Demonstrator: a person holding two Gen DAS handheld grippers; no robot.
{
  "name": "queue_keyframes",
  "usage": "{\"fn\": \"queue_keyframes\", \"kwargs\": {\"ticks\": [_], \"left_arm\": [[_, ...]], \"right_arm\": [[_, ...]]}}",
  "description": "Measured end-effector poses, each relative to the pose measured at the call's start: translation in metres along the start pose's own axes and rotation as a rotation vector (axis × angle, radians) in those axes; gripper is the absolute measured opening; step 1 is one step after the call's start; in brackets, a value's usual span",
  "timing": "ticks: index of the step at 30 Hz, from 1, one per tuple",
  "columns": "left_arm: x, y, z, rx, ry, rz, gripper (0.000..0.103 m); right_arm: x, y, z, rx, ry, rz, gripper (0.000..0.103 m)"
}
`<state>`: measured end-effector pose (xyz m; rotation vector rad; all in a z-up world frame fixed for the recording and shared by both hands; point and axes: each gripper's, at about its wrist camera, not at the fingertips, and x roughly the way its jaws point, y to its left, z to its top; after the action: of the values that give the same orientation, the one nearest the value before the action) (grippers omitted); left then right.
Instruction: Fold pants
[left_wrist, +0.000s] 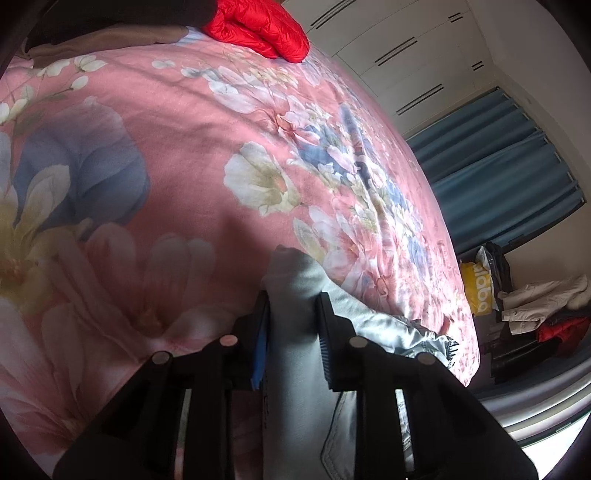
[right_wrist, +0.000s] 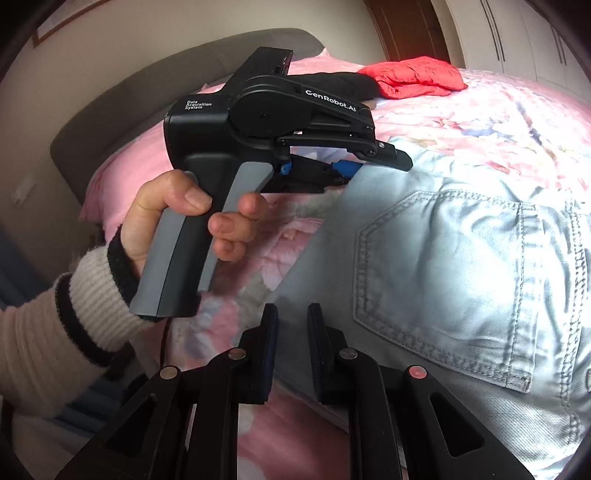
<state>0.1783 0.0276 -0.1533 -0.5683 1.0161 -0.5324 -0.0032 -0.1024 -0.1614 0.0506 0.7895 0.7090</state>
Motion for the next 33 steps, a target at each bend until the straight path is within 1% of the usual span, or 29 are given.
{"fn": "queue_keyframes", "kwargs": {"ticks": [2, 4, 8, 10, 12, 13, 14, 15, 19, 21, 24, 28, 29, 30, 33], "left_arm": [[-0.002, 0.000, 0.002, 0.002, -0.020, 0.021, 0.032], [-0.004, -0.002, 0.004, 0.022, -0.038, 0.049, 0.032], [-0.019, -0.016, 0.004, 0.113, -0.102, 0.187, 0.031], [-0.029, -0.023, 0.001, 0.169, -0.116, 0.264, 0.038], [-0.037, -0.032, -0.009, 0.242, -0.131, 0.327, 0.051], [-0.041, -0.038, -0.015, 0.281, -0.135, 0.362, 0.054], [-0.045, -0.043, -0.022, 0.317, -0.140, 0.390, 0.055], [-0.048, -0.047, -0.030, 0.348, -0.141, 0.407, 0.055], [-0.055, -0.059, -0.060, 0.422, -0.128, 0.430, 0.055], [-0.056, -0.065, -0.074, 0.449, -0.124, 0.439, 0.055], [-0.055, -0.071, -0.093, 0.474, -0.104, 0.447, 0.055], [-0.048, -0.077, -0.116, 0.518, -0.072, 0.476, 0.056], [-0.045, -0.077, -0.121, 0.523, -0.062, 0.487, 0.059], [-0.042, -0.076, -0.126, 0.526, -0.044, 0.498, 0.062], [-0.029, -0.069, -0.140, 0.529, 0.017, 0.539, 0.062]], "right_arm": [[0.000, 0.000, -0.002, 0.003, 0.001, 0.002, 0.015], [0.000, -0.003, -0.003, 0.011, 0.003, 0.005, 0.015], [-0.003, -0.004, -0.002, 0.017, 0.012, 0.002, 0.015], [-0.010, -0.004, -0.002, 0.016, 0.018, -0.001, 0.015], [-0.022, -0.007, -0.002, 0.022, 0.006, -0.010, 0.016], [-0.029, -0.010, -0.001, 0.028, -0.009, -0.022, 0.017], [-0.038, -0.014, -0.001, 0.037, -0.029, -0.039, 0.020], [-0.047, -0.019, 0.000, 0.050, -0.049, -0.063, 0.023], [-0.080, -0.046, 0.003, 0.121, -0.133, -0.178, 0.025], [-0.091, -0.058, 0.003, 0.156, -0.153, -0.251, 0.027], [-0.103, -0.071, 0.000, 0.198, -0.166, -0.301, 0.027], [-0.104, -0.076, -0.008, 0.205, -0.129, -0.353, 0.027], [-0.102, -0.076, -0.011, 0.205, -0.113, -0.356, 0.027], [-0.099, -0.078, -0.013, 0.201, -0.091, -0.354, 0.027], [-0.089, -0.079, -0.017, 0.182, -0.028, -0.376, 0.027]]}}
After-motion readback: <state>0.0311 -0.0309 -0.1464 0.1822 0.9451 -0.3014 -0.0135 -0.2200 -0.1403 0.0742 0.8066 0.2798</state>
